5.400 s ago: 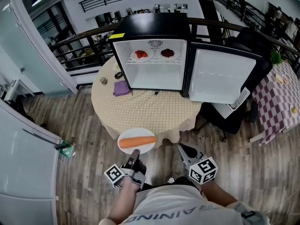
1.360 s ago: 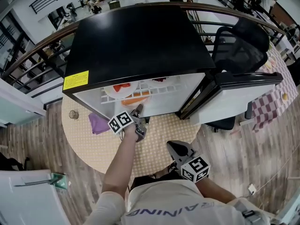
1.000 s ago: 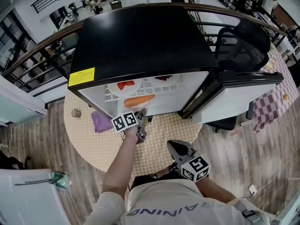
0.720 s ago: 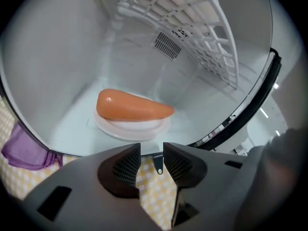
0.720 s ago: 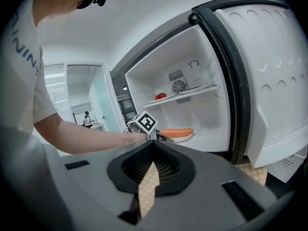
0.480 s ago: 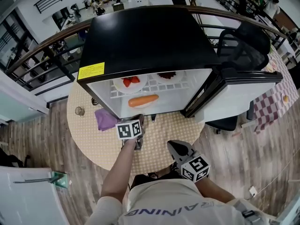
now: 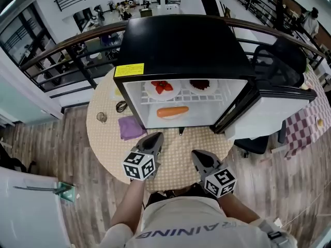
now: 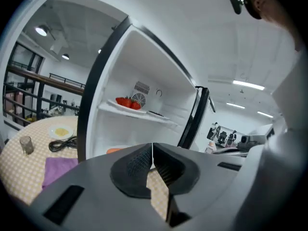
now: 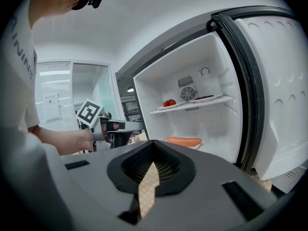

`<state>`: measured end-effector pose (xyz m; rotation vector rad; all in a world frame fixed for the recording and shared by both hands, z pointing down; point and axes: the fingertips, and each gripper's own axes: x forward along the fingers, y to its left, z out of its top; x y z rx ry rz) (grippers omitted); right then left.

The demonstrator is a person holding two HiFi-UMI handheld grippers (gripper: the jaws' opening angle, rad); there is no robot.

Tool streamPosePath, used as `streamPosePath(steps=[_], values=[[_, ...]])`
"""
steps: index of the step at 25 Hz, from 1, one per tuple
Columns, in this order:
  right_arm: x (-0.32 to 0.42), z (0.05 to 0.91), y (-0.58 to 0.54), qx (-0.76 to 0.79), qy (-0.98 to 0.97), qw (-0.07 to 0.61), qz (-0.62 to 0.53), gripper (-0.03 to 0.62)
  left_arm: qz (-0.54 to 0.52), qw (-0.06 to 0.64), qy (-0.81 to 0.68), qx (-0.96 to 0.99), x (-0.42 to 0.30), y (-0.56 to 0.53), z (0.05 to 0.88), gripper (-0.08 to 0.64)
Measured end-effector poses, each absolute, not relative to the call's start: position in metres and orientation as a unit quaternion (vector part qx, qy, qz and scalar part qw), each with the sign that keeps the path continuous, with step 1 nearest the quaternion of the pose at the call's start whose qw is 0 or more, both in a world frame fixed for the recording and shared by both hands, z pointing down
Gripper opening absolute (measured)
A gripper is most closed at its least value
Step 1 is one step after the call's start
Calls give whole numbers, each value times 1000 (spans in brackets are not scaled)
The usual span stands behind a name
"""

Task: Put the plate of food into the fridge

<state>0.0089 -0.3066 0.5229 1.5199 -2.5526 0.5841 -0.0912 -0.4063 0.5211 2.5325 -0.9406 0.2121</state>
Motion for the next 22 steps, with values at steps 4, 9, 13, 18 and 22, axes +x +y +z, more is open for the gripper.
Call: streamPosePath(steps=[4,9,13,18,22], values=[[6,502,-317,502,-846,37,179,20,58,177,-357,916,-114,-380,490,17],[9,485,-321,510,-845,35,154,20,47,148,-388,908,-137,-357,471,15],[18,484,-324,521,-840,32,149,20,40,144,-402,903,-144,-357,471,17],[23,484,-321,526,-837,31,149,20,40,150,-400,903,-138,-357,471,17],[24,489,-320,526,-836,37,152,20,39,155,-395,904,-132,-360,472,17]])
